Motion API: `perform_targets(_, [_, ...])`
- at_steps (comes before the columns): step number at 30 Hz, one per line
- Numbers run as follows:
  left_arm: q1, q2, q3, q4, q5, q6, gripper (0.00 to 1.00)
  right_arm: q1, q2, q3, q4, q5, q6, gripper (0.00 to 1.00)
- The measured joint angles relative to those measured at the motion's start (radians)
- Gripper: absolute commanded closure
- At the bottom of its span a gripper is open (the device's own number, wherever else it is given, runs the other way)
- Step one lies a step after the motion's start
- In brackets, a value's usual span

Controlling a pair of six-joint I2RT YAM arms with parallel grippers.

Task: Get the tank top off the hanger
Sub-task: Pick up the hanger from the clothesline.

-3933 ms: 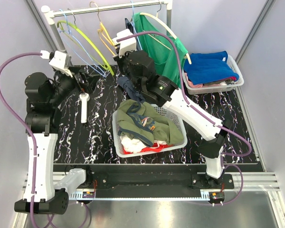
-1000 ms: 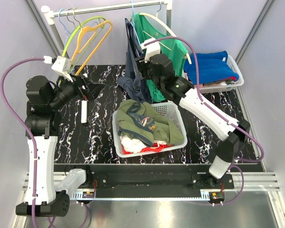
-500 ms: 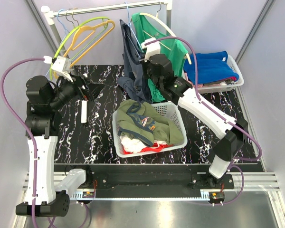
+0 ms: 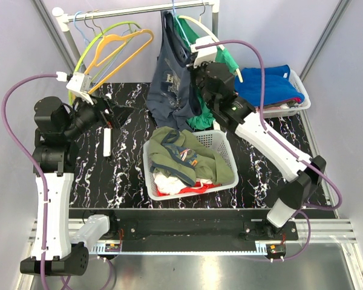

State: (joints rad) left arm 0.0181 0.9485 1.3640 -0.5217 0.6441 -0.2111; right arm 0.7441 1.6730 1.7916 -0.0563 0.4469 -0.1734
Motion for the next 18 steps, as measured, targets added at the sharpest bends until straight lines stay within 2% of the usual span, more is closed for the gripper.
perform_targets(7, [0.0, 0.0, 0.0, 0.0, 0.0, 0.0, 0.01, 0.0, -0.114, -0.011, -0.035, -0.036, -0.006, 1.0])
perform_targets(14, [0.0, 0.0, 0.0, 0.005, 0.019, -0.015, 0.01, -0.001, -0.33, -0.057, -0.232, -0.2, 0.042, 1.0])
perform_targets(18, [0.0, 0.0, 0.0, 0.024, 0.055, -0.036, 0.01, -0.001, -0.416, -0.007, -0.348, -0.29, 0.068, 1.0])
